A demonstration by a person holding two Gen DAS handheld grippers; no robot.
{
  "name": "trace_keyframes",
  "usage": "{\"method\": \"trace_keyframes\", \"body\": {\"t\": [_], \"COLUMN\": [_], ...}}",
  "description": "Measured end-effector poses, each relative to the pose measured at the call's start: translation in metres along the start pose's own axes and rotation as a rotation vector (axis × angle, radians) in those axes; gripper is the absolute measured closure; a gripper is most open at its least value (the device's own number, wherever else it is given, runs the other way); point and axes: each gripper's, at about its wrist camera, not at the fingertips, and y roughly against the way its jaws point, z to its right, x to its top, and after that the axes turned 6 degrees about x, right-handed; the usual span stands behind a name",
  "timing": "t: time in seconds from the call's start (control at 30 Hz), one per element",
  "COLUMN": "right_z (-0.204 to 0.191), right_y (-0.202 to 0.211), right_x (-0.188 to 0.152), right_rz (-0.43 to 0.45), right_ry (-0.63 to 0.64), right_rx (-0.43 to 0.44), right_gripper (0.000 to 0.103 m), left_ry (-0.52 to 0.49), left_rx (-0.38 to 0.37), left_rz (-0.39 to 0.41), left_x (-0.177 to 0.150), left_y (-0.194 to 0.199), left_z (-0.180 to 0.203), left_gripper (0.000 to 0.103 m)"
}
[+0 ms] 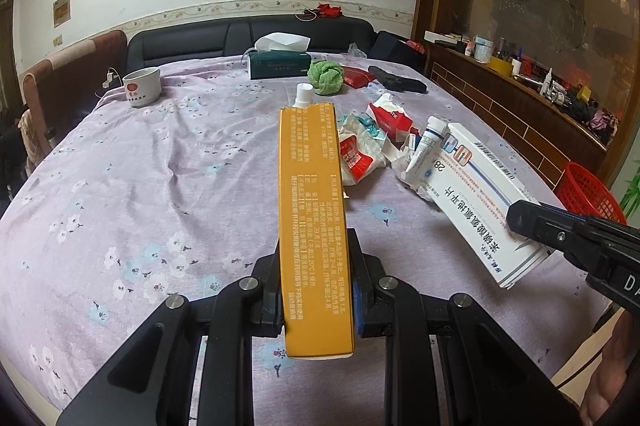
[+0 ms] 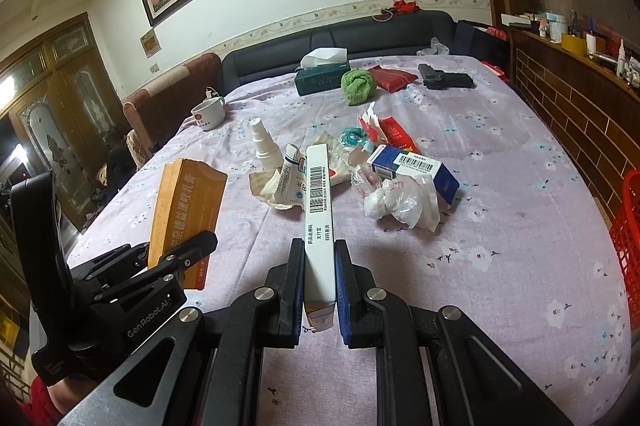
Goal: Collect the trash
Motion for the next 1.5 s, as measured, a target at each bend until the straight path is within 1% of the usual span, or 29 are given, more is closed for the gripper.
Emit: {"method": "trace_keyframes", "body": {"t": [0.3, 0.7, 0.8, 0.93, 1.03, 1.07, 1.13, 1.23, 1.3, 1.4, 1.5], "right_z": [0.005, 0.026, 0.034, 0.057, 0.084, 0.096, 0.119, 0.155, 0.179, 0.214, 0.241], "right_y": [0.005, 0.02, 0.027, 0.049, 0.077, 0.088, 0.109, 0.138, 0.156, 0.183, 0.204], "right_x": [0.002, 0.001, 0.002, 0.007, 0.011, 0.011, 0.009, 0.002, -0.003, -0.012, -0.019], "right_rz": [0.013, 0.043, 0.059, 0.115, 0.175, 0.198, 0.238, 0.292, 0.32, 0.358, 0.388], "right_ry": [-0.007, -0.059, -0.077, -0.118, -0.164, -0.186, -0.228, -0.295, -0.343, -0.414, -0.464], "right_rx": [-0.002, -0.011, -0.018, -0.053, -0.108, -0.128, -0.166, -0.233, -0.275, -0.333, -0.378], "right_gripper": [0.088, 0.088, 0.088, 0.088, 0.088, 0.088, 0.088, 0.088, 0.088, 0.088, 0.088], "left_ry": [-0.002, -0.047, -0.059, -0.09, -0.126, -0.143, -0.169, -0.218, -0.251, -0.298, -0.352], "left_rx": [0.001, 0.0, -0.006, -0.037, -0.101, -0.14, -0.179, -0.265, -0.342, -0.438, -0.513], "left_rz": [-0.007, -0.019, -0.018, -0.02, -0.01, -0.012, -0.01, -0.023, -0.048, -0.083, -0.112], "left_x": [0.001, 0.005, 0.007, 0.016, 0.027, 0.033, 0.041, 0.052, 0.059, 0.065, 0.07], "left_y": [-0.001, -0.006, -0.006, -0.006, -0.001, 0.0, 0.002, 0.002, 0.001, -0.004, -0.011], "left_z": [-0.002, 0.016, 0.023, 0.04, 0.06, 0.072, 0.088, 0.124, 0.153, 0.2, 0.252], "left_gripper": [0.081, 0.081, 0.081, 0.081, 0.081, 0.081, 0.081, 0.081, 0.081, 0.081, 0.081]}}
